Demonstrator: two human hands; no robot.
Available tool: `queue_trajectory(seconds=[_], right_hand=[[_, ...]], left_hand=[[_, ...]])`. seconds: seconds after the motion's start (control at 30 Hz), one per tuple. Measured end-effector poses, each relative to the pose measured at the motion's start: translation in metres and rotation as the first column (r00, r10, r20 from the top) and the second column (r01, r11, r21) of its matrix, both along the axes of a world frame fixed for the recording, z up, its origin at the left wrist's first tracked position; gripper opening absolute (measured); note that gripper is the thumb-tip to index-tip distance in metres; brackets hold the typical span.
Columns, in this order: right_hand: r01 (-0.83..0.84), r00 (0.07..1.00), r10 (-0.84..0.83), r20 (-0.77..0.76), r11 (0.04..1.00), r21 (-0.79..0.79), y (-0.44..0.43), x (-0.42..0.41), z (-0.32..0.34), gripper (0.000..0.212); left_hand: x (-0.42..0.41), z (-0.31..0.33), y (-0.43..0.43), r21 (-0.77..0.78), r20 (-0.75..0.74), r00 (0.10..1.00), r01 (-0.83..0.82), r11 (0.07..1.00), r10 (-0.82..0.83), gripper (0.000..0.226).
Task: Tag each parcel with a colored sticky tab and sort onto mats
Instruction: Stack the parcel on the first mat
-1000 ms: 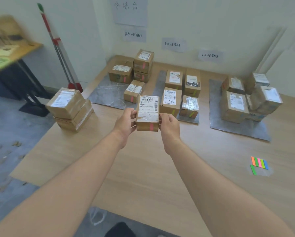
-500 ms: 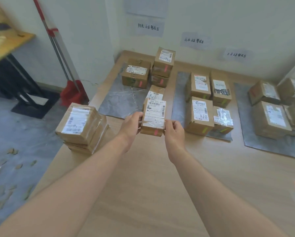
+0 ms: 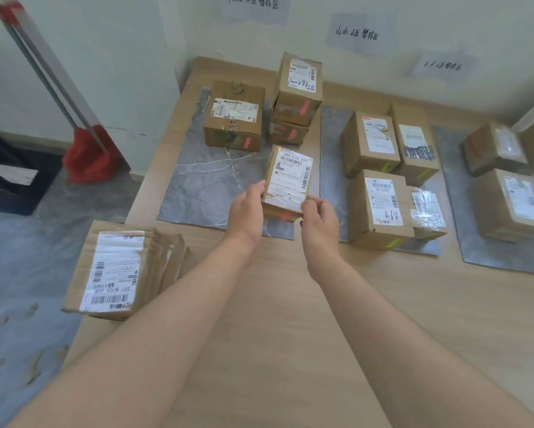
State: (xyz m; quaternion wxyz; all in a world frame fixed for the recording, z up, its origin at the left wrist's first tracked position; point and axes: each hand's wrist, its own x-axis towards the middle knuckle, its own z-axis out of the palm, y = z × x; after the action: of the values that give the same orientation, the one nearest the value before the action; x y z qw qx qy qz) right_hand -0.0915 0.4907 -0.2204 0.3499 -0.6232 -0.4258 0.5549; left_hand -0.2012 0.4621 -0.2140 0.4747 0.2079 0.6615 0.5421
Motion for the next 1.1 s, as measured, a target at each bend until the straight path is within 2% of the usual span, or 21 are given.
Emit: queue_trajectory(seconds=[0.1, 0.2, 0.47, 0.6, 0.7, 0.8, 0.9, 1.1], right_hand=[[0.000, 1.000, 0.000, 0.010, 1.000, 0.006, 0.022, -0.006, -0.006, 0.021], [-0.010, 0.999, 0.010, 0.035, 1.000, 0.000, 0.042, -0.014, -0.016, 0.022], [-0.079, 0.994, 0.078, 0.077, 0.997, 0.007, 0.086, -0.025, -0.033, 0.033], [-0.078, 0.994, 0.078, 0.074, 0.997, 0.007, 0.093, -0.026, -0.036, 0.032], [-0.065, 0.995, 0.064, 0.082, 0.998, 0.010, 0.091, -0.026, -0.032, 0.026], [-0.029, 0.995, 0.027, 0.099, 0.999, 0.024, 0.085, -0.025, -0.025, 0.015], [0.007, 0.992, -0.013, 0.122, 0.999, 0.046, 0.076, -0.024, -0.013, 0.030], [-0.026, 0.989, 0.002, 0.149, 0.987, 0.160, 0.058, -0.016, 0.043, 0.039]], left_hand=[[-0.006, -0.015, 0.017, -0.031, -0.001, 1.000, 0.007, 1.000, -0.007, 0.040], [-0.014, -0.024, 0.034, -0.068, 0.080, 0.997, 0.012, 0.998, -0.007, 0.038], [-0.025, -0.035, 0.073, -0.040, 0.114, 0.989, 0.103, 0.994, -0.098, 0.035], [-0.030, -0.043, 0.079, -0.041, 0.072, 0.992, 0.107, 0.993, -0.104, 0.034], [-0.032, -0.044, 0.077, -0.062, 0.060, 0.992, 0.111, 0.992, -0.107, 0.043], [-0.034, -0.034, 0.069, -0.069, 0.069, 0.994, 0.090, 0.994, -0.085, 0.051], [-0.034, -0.020, 0.059, -0.032, 0.062, 0.995, 0.086, 0.996, -0.084, 0.051], [-0.031, 0.022, 0.037, 0.062, 0.022, 0.998, 0.055, 0.997, -0.056, 0.051]])
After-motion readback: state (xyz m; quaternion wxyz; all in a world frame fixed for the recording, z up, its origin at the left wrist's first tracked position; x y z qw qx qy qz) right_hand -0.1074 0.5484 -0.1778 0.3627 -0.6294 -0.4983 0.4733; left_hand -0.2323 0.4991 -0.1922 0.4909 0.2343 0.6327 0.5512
